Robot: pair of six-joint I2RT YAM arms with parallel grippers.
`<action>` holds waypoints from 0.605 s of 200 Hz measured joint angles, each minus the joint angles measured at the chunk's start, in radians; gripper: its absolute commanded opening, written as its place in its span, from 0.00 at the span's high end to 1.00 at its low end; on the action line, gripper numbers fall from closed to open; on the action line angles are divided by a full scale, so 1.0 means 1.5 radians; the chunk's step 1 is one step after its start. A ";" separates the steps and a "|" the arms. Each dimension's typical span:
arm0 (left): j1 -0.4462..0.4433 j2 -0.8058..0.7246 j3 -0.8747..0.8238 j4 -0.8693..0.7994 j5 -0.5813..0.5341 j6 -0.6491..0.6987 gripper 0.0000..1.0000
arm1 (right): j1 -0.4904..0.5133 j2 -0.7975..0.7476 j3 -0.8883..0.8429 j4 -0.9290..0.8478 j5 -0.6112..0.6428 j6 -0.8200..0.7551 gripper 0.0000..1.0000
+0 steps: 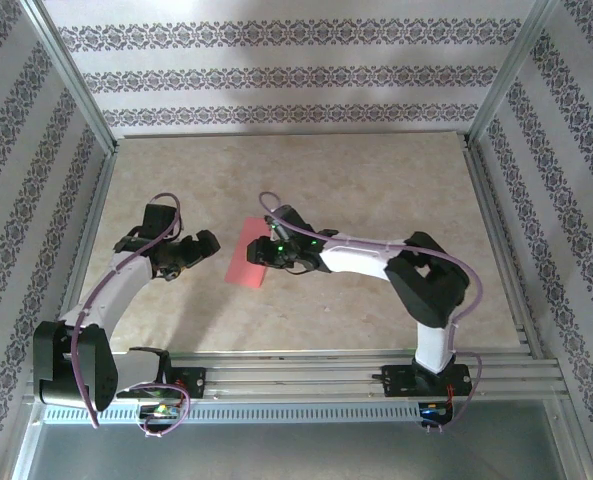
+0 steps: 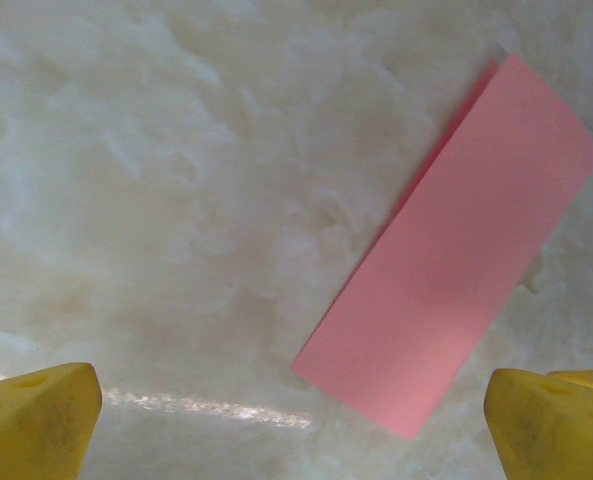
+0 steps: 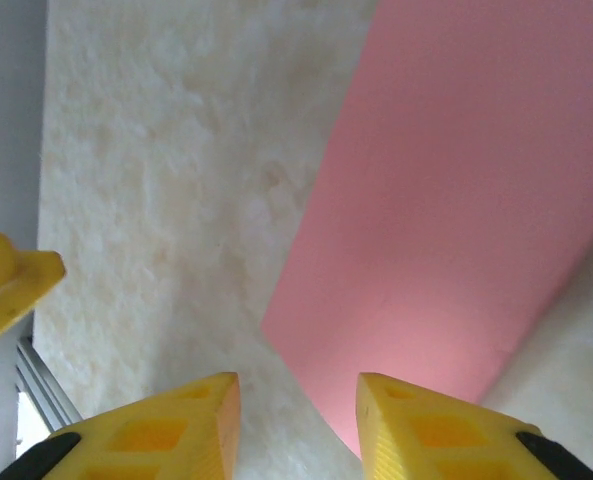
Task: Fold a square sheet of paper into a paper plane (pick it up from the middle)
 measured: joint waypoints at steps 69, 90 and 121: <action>0.009 0.008 -0.009 0.022 0.029 -0.005 0.01 | 0.005 0.110 0.097 -0.100 -0.034 -0.055 0.63; 0.011 0.015 -0.009 0.025 0.035 -0.005 0.01 | 0.003 0.119 0.100 -0.113 -0.048 -0.075 0.63; 0.011 0.023 -0.009 0.032 0.054 -0.004 0.01 | -0.009 0.117 0.100 -0.139 -0.077 -0.160 0.59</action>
